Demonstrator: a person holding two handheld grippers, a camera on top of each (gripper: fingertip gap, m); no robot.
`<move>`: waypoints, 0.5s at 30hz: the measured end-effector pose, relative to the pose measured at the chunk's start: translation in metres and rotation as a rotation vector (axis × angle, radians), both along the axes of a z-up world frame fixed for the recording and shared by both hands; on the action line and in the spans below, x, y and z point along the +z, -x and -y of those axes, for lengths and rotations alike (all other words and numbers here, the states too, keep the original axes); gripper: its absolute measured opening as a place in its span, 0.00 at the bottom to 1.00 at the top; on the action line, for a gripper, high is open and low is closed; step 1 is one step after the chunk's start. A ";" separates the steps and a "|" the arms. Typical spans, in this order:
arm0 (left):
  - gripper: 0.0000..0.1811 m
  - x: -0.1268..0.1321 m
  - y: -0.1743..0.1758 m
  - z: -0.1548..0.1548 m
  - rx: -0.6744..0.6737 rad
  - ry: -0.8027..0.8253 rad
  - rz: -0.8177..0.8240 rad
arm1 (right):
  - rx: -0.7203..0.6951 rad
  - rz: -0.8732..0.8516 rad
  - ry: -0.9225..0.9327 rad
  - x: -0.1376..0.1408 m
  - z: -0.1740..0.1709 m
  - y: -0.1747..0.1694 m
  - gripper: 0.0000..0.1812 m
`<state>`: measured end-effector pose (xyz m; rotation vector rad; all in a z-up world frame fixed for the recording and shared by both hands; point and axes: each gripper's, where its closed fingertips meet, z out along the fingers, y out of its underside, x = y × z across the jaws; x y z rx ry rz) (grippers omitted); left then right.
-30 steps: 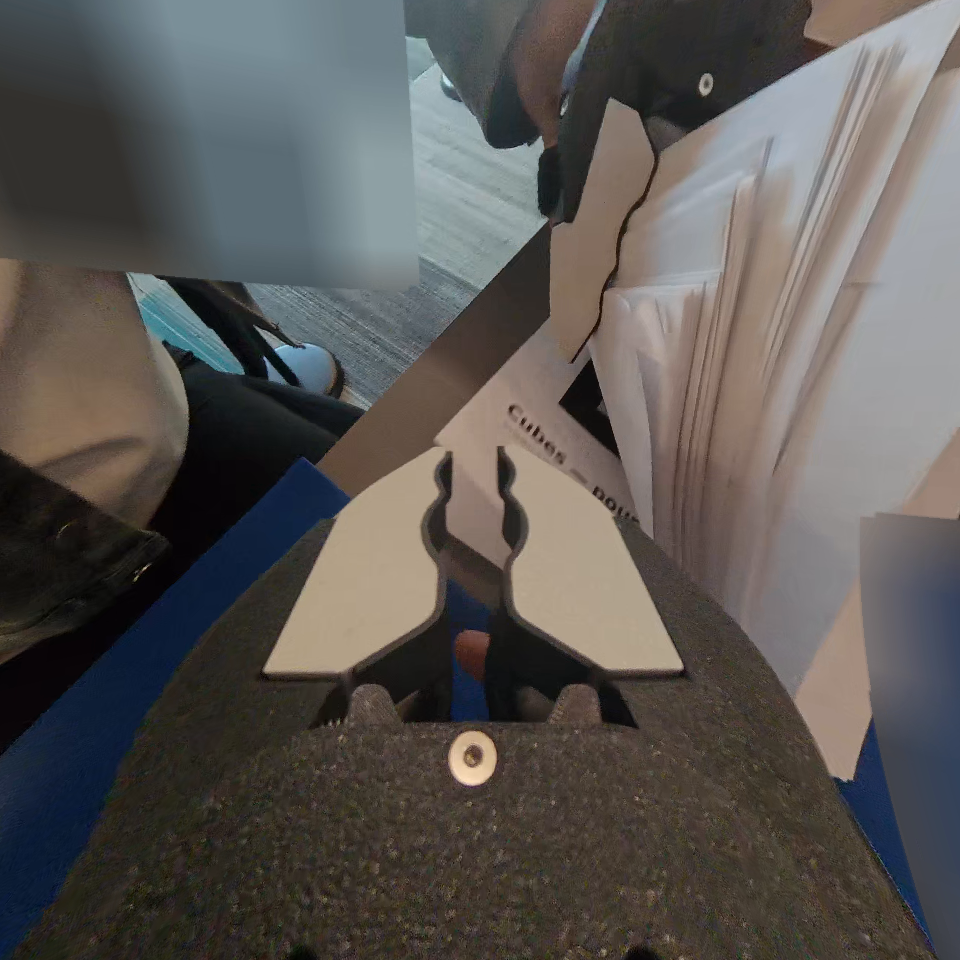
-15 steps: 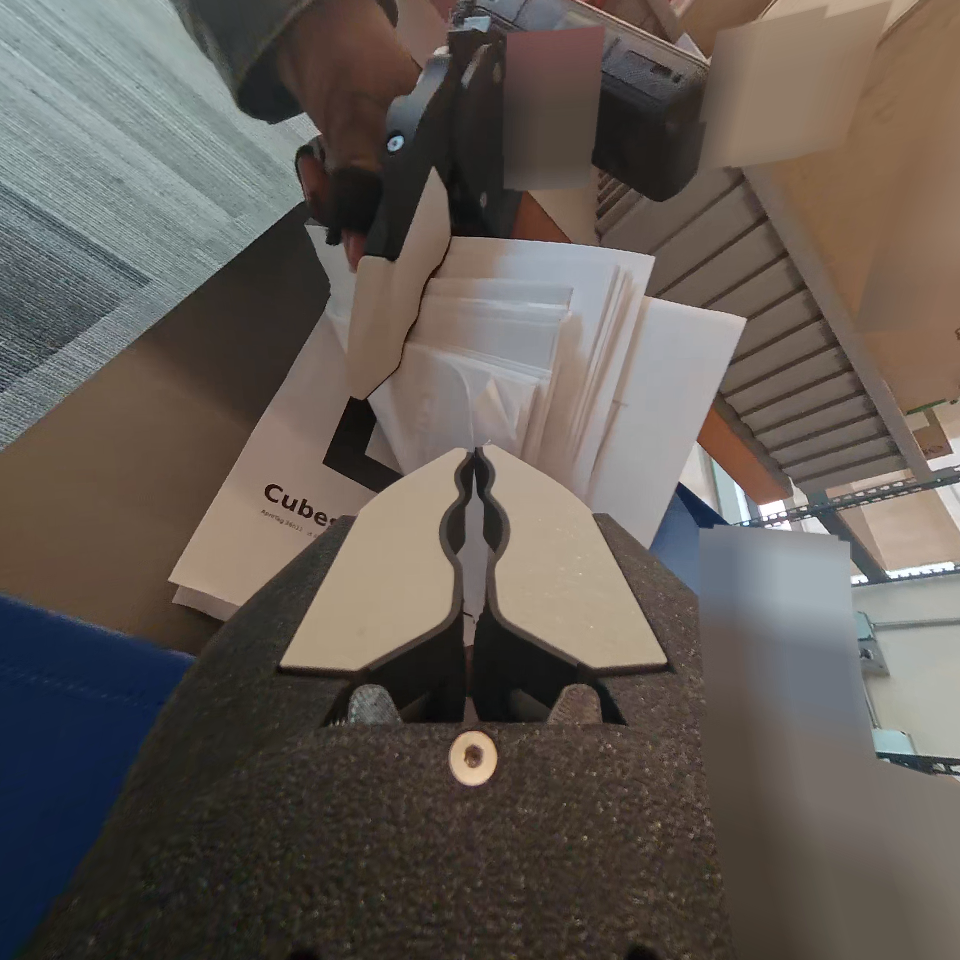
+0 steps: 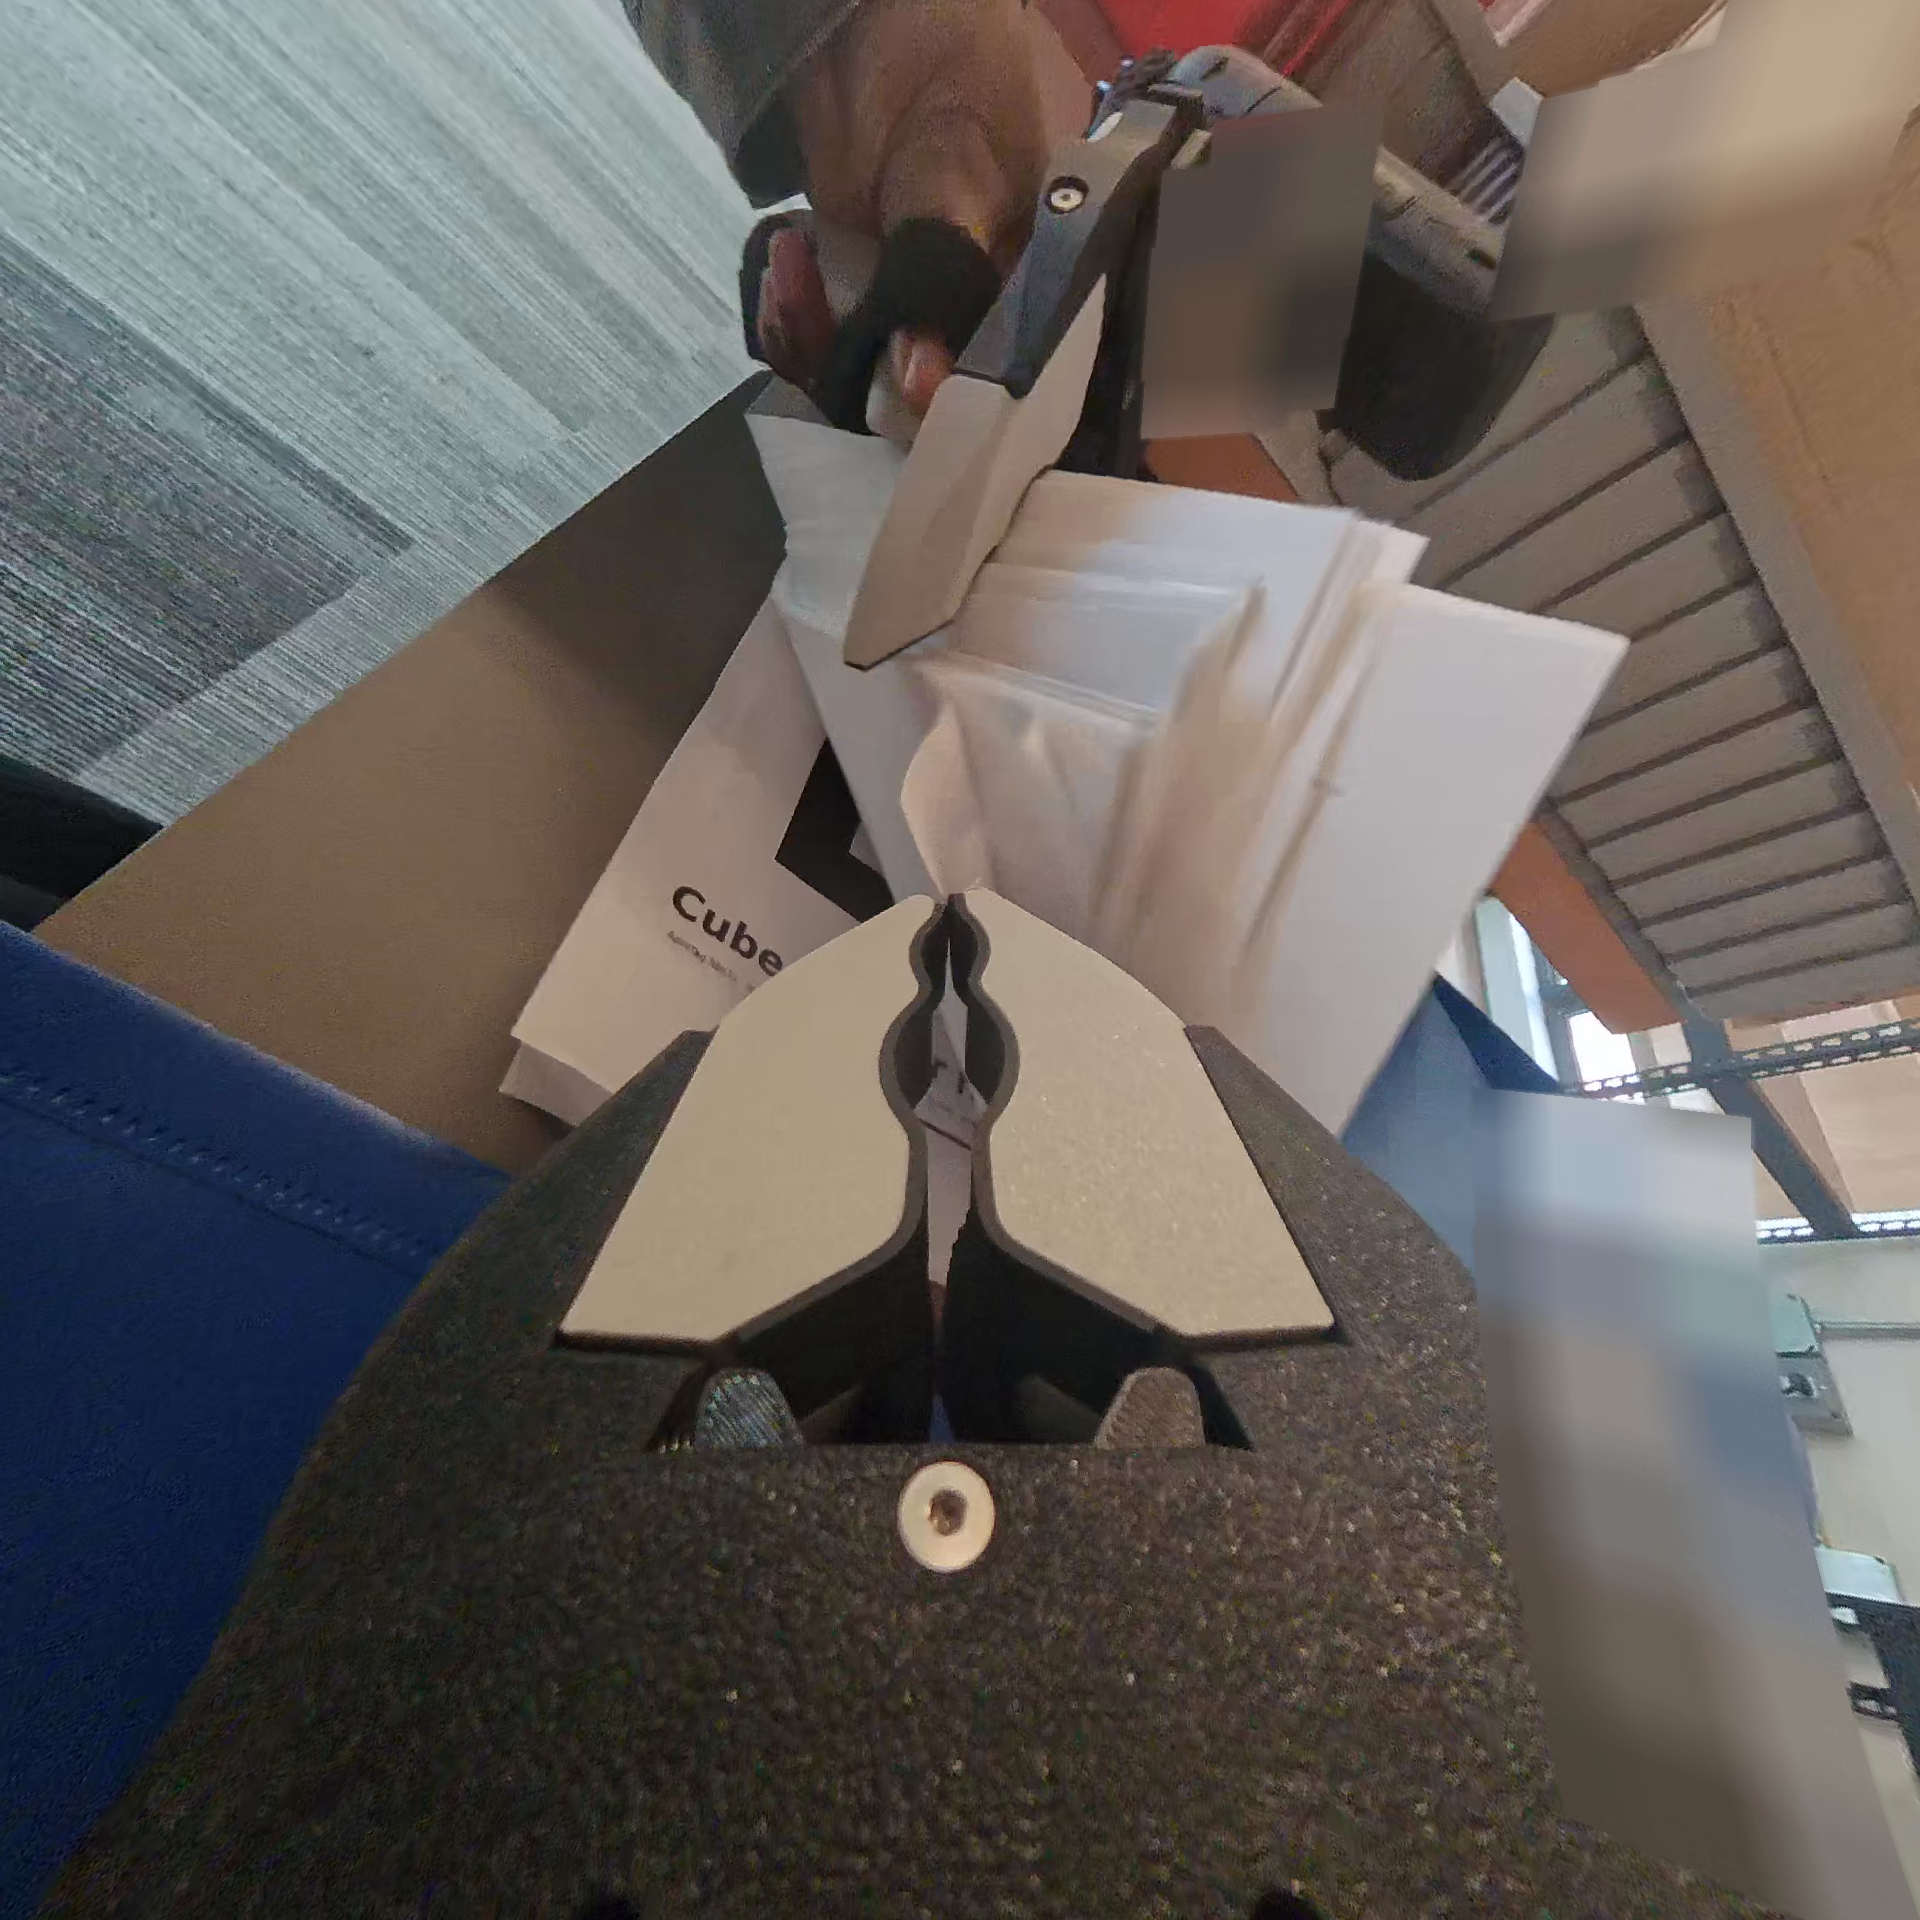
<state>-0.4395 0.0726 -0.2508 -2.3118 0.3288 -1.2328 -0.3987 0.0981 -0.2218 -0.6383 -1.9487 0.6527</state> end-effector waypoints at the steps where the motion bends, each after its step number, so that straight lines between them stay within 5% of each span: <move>1: 0.27 -0.002 0.000 0.000 0.003 0.022 0.008 | 0.004 -0.003 0.027 0.001 -0.001 -0.003 0.00; 13: 0.15 -0.004 -0.006 0.005 -0.038 0.002 0.002 | 0.169 0.281 -0.031 -0.045 0.019 -0.038 0.07; 15: 0.16 -0.004 -0.006 0.005 -0.035 0.010 0.006 | 0.195 0.225 0.074 -0.030 0.027 -0.037 0.10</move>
